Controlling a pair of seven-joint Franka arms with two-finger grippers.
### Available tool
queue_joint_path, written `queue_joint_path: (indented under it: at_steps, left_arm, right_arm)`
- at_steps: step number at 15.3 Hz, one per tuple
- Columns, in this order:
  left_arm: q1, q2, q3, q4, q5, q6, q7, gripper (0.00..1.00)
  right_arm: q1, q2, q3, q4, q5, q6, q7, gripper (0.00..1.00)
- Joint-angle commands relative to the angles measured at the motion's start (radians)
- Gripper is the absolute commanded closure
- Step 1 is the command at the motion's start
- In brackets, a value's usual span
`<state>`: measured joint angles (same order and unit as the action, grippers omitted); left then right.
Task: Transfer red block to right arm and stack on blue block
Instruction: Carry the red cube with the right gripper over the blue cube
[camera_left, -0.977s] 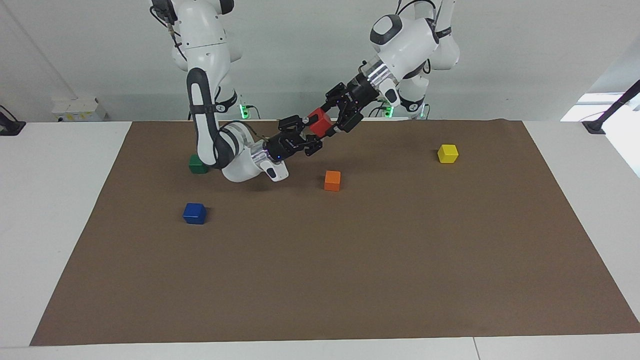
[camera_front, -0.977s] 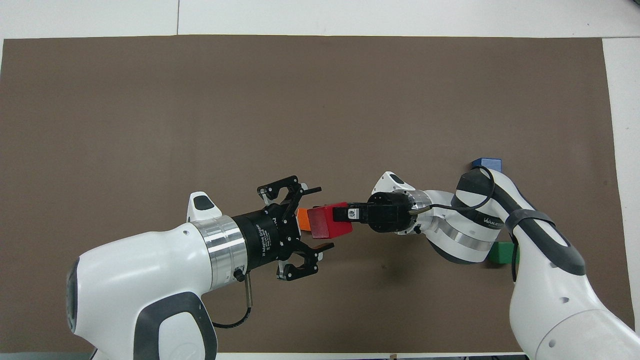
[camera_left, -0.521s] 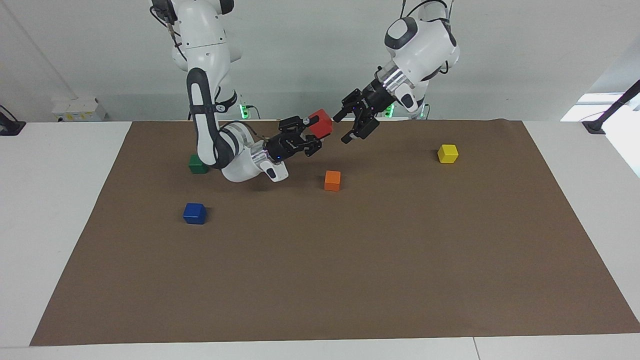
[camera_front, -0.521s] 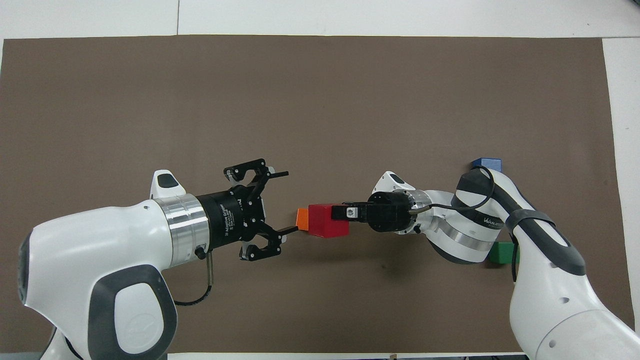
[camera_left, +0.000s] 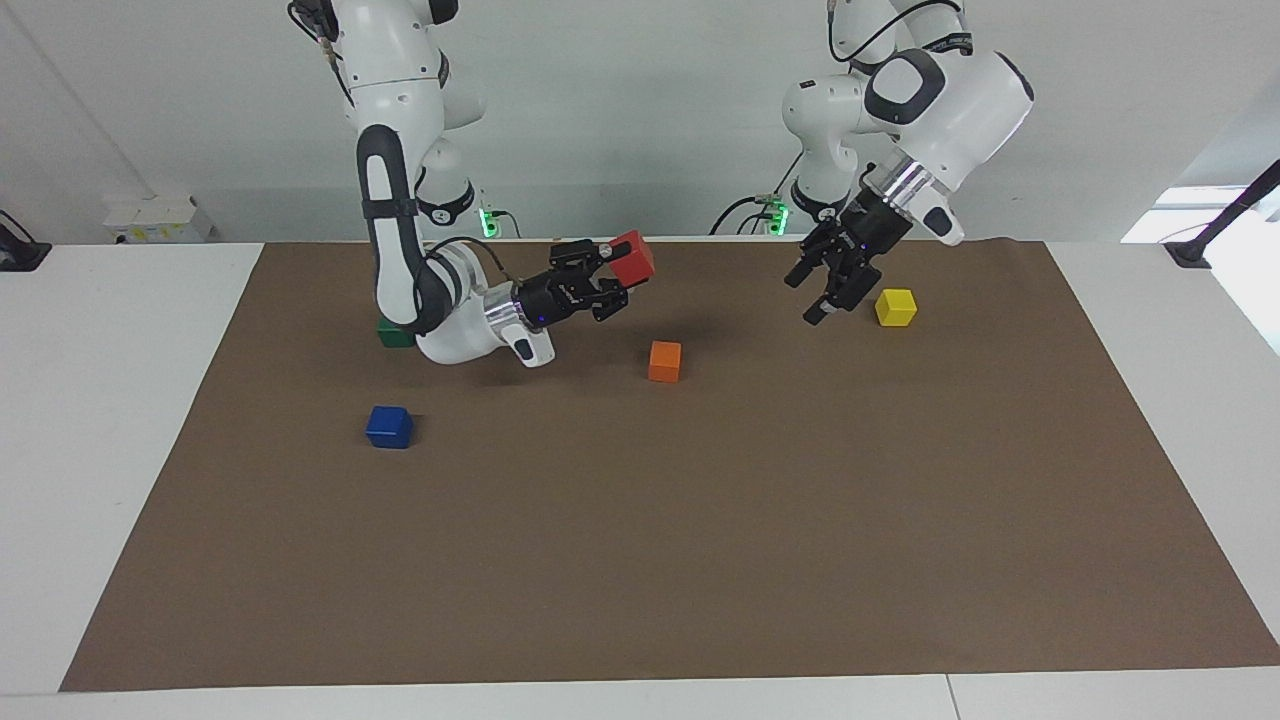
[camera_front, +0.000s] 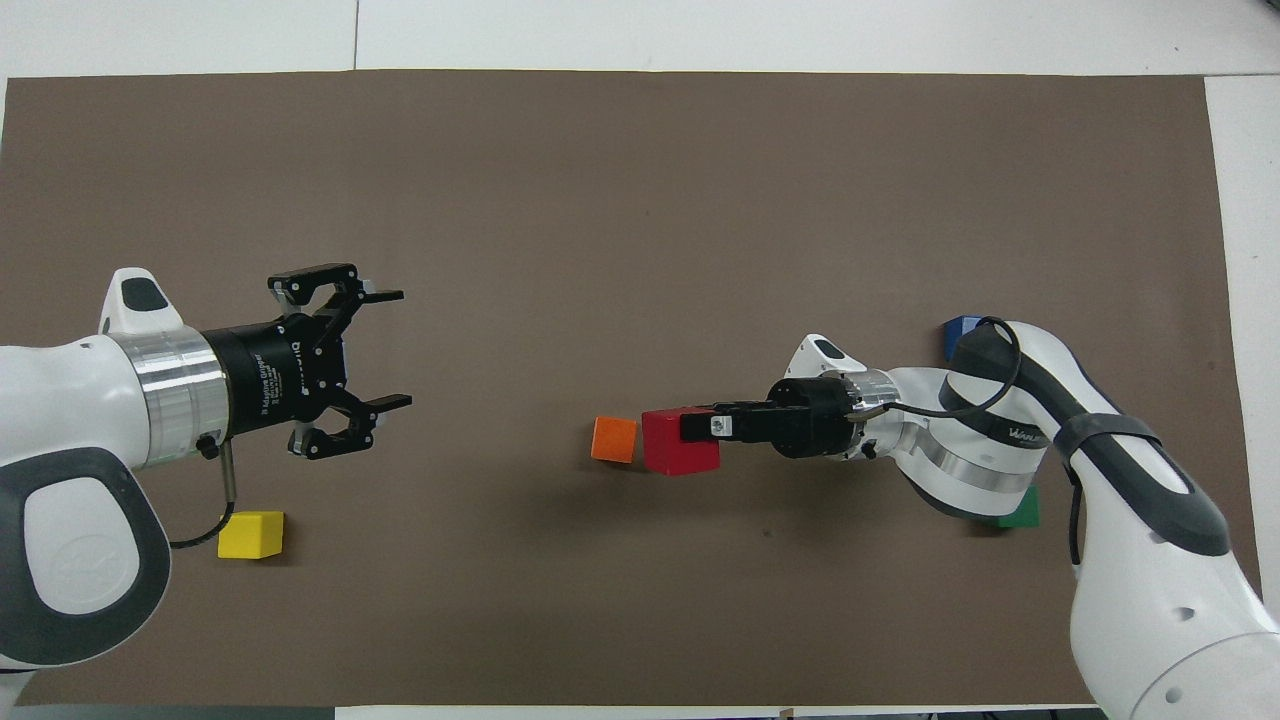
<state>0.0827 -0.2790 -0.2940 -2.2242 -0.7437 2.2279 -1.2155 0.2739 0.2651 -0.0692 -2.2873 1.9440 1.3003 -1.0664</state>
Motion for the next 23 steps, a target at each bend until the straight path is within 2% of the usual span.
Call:
queue_joint_path:
  at_steps: [1, 3, 5, 9, 13, 17, 20, 23]
  left_arm:
    - [0.089, 0.001, -0.007, 0.021, 0.078, -0.076, 0.118, 0.00]
    - [0.130, 0.006, -0.007, 0.035, 0.157, -0.108, 0.232, 0.00]
    - [0.152, 0.020, -0.007, 0.063, 0.237, -0.131, 0.266, 0.00]
    - [0.175, 0.104, -0.005, 0.167, 0.410, -0.218, 0.309, 0.00]
    - [0.204, 0.144, -0.005, 0.224, 0.495, -0.299, 0.433, 0.00]
    - [0.239, 0.161, -0.005, 0.256, 0.587, -0.364, 0.628, 0.00]
    - [0.239, 0.214, -0.005, 0.352, 0.665, -0.456, 0.729, 0.00]
    - [0.239, 0.248, -0.005, 0.405, 0.725, -0.499, 0.844, 0.00]
  right_arm:
    - [-0.024, -0.053, 0.003, -0.011, -0.051, 0.040, 0.046, 1.00]
    - [-0.035, -0.075, 0.000, -0.011, -0.091, 0.054, 0.063, 1.00]
    - [-0.068, -0.124, 0.000, -0.009, -0.176, 0.129, 0.094, 1.00]
    - [-0.142, -0.184, 0.000, -0.008, -0.319, 0.160, 0.158, 1.00]
    - [-0.211, -0.240, -0.003, 0.009, -0.525, 0.220, 0.189, 1.00]
    - [-0.258, -0.251, -0.004, 0.035, -0.689, 0.225, 0.206, 1.00]
    - [-0.280, -0.264, -0.004, 0.069, -0.770, 0.234, 0.229, 1.00]
    - [-0.301, -0.277, -0.004, 0.126, -0.922, 0.292, 0.249, 1.00]
